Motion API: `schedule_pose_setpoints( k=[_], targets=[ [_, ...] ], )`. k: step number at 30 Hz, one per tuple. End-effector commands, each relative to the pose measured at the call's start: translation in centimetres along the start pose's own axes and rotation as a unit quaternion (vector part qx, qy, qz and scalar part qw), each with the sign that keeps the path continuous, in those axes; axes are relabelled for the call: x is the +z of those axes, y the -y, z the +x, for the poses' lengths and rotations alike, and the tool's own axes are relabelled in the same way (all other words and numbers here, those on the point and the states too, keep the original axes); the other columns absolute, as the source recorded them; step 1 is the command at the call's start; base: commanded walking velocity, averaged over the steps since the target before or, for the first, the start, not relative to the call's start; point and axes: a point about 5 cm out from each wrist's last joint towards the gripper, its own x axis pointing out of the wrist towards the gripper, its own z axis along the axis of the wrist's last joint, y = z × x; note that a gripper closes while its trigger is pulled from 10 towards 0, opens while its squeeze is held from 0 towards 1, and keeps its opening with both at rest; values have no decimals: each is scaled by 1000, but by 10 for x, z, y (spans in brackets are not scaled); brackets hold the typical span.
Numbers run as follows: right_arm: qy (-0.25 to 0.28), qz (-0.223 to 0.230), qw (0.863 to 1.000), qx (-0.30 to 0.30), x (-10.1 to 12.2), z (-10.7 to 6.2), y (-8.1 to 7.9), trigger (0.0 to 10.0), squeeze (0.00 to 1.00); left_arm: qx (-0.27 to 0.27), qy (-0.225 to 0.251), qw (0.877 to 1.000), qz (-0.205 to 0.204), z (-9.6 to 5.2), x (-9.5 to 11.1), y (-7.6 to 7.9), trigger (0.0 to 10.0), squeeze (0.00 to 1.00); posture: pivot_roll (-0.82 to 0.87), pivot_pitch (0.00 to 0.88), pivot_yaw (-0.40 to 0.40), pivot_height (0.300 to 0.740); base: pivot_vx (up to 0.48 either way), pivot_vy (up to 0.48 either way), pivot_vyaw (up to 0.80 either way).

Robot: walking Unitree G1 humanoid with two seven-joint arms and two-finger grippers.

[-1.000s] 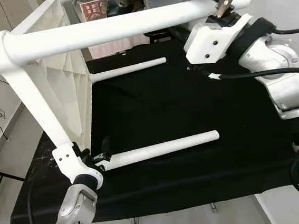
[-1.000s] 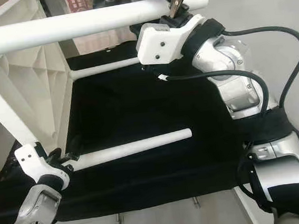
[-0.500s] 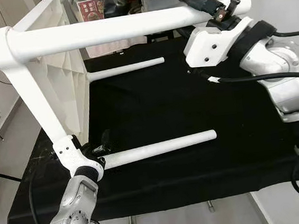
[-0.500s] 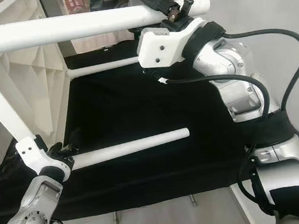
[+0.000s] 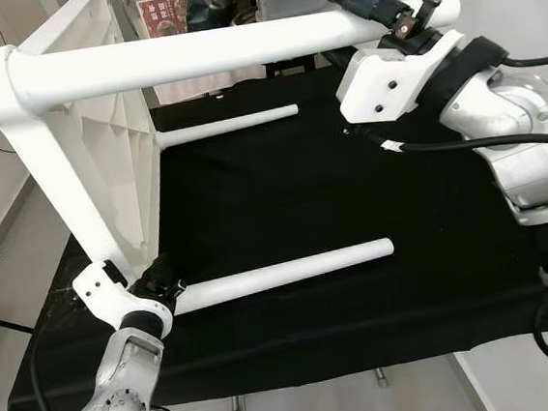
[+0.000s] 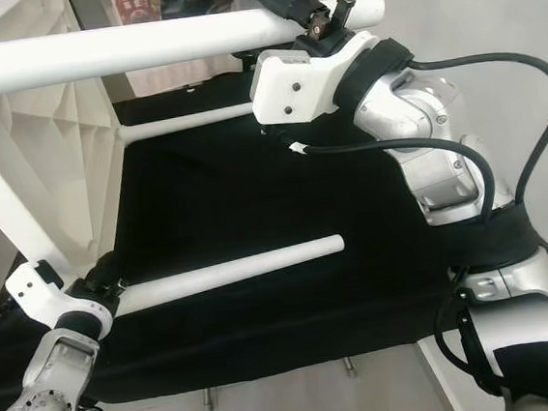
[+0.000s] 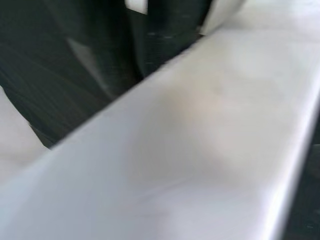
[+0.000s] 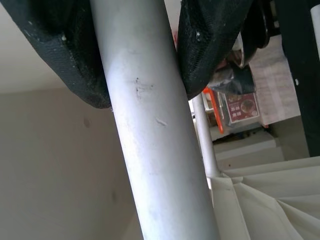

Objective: Building children table

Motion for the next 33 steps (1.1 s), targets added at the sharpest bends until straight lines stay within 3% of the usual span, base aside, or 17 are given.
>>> schedule_pose_setpoints(
  k=[1, 4, 6, 9, 10, 11, 18, 20, 23, 25, 26, 27, 29, 30, 31, 32, 33],
  targets=[
    [-16, 21, 999, -19, -6, -4, 5, 0, 0, 73, 52, 996, 29, -8, 18, -28, 0, 0, -158, 80, 86, 740, 0, 0, 0],
    [-35, 21, 999, -17, -13, -6, 6, 0, 0, 114, 112, 985, 64, -10, 53, -49, 0, 0, -152, 81, 80, 740, 0, 0, 0],
    [-35, 21, 999, -17, -13, -6, 6, 0, 0, 114, 112, 985, 64, -10, 53, -49, 0, 0, -152, 81, 80, 740, 0, 0, 0],
    [-67, 23, 997, -15, -25, -9, 5, 0, 0, 126, 162, 975, 81, -10, 90, -56, 0, 0, -148, 81, 76, 740, 0, 0, 0],
    [-67, 23, 997, -15, -25, -9, 5, 0, 0, 126, 162, 975, 81, -10, 90, -56, 0, 0, -148, 81, 76, 740, 0, 0, 0],
    [-121, 38, 992, -6, -43, -12, -1, 0, 0, 112, 206, 966, 106, -6, 129, -51, 0, 0, -139, 81, 74, 740, 0, 0, 0],
    [-238, 91, 967, -10, -80, -23, -17, 0, 0, 42, 262, 951, 159, 8, 191, -19, 0, 0, -117, 76, 72, 740, 0, 0, 0],
    [-295, 160, 942, -3, -96, -32, -40, 0, 0, -5, 278, 944, 180, 16, 215, 9, 0, 0, -102, 76, 74, 740, 0, 0, 0],
    [-318, 192, 929, 3, -101, -36, -52, 0, 0, -35, 283, 940, 190, 20, 229, 26, 0, 0, -90, 76, 77, 740, 0, 0, 0],
    [-354, 284, 891, 16, -104, -45, -90, 0, 0, -94, 283, 931, 210, 29, 244, 60, 0, 0, -77, 80, 86, 740, 0, 0, 0],
    [-364, 309, 878, 20, -104, -47, -101, 0, 0, -108, 283, 928, 216, 31, 248, 69, 0, 0, -77, 80, 86, 740, 0, 0, 0],
    [-364, 309, 878, 20, -104, -47, -101, 0, 0, -108, 283, 928, 216, 31, 248, 69, 0, 0, -77, 80, 86, 740, 0, 0, 0],
    [-394, 386, 833, 32, -98, -54, -143, 0, 0, -159, 270, 923, 223, 39, 251, 98, 0, 0, -65, 81, 90, 740, 0, 0, 0],
    [-394, 386, 833, 32, -98, -54, -143, 0, 0, -159, 270, 923, 223, 39, 251, 98, 0, 0, -65, 81, 90, 740, 0, 0, 0],
    [-422, 448, 788, 38, -88, -60, -179, 0, 0, -195, 252, 921, 225, 45, 247, 118, 0, 0, -67, 83, 98, 740, 0, 0, 0],
    [-422, 448, 788, 38, -88, -60, -179, 0, 0, -195, 252, 921, 225, 45, 247, 118, 0, 0, -67, 83, 98, 740, 0, 0, 0],
    [-434, 471, 767, 38, -85, -62, -192, 0, 0, -208, 245, 920, 225, 47, 243, 125, 0, 0, -62, 84, 102, 740, 0, 0, 0]
  ],
)
